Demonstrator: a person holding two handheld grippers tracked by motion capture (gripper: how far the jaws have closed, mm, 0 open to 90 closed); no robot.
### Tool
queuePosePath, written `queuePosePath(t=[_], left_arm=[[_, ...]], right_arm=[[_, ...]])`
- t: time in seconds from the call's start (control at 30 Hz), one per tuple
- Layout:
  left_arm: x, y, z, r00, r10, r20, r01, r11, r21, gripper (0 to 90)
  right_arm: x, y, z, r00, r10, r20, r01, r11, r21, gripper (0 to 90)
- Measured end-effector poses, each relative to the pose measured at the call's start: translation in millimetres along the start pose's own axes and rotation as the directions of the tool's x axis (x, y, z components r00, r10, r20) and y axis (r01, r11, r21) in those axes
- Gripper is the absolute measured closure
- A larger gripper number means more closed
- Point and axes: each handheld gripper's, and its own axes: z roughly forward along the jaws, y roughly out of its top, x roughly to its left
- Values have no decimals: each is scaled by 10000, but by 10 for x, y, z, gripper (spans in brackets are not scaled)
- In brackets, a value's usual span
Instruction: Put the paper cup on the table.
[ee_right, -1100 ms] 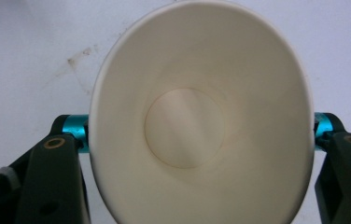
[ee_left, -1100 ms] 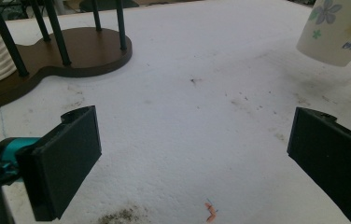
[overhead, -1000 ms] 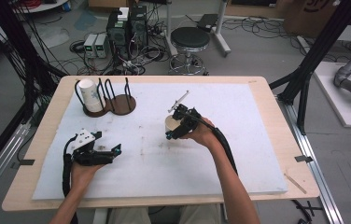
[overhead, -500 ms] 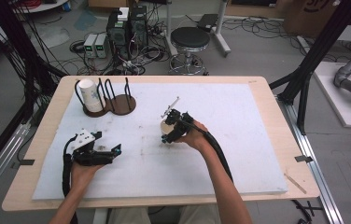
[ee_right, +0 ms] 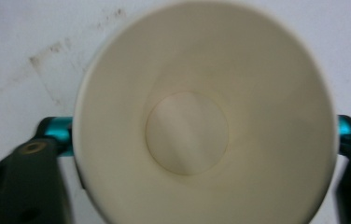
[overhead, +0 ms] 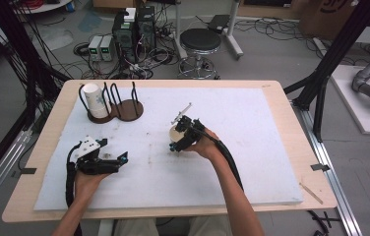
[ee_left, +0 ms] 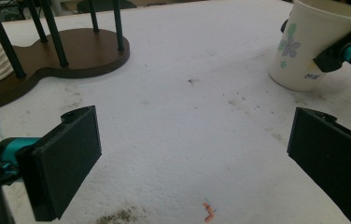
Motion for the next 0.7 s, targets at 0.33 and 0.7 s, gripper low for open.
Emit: queuePosePath(t=[0.33, 0.7], left_arm=[[4, 1, 5, 10000, -74, -6, 74, 10000, 27, 27], [12, 0, 3, 9999, -151, 16, 151, 9999, 9, 27]], right_arm=[[-30, -132, 5, 9998, 164, -75, -167, 9990, -409, 143], [-31, -453, -210, 9981, 605, 95, -584, 9871, -1494, 143]])
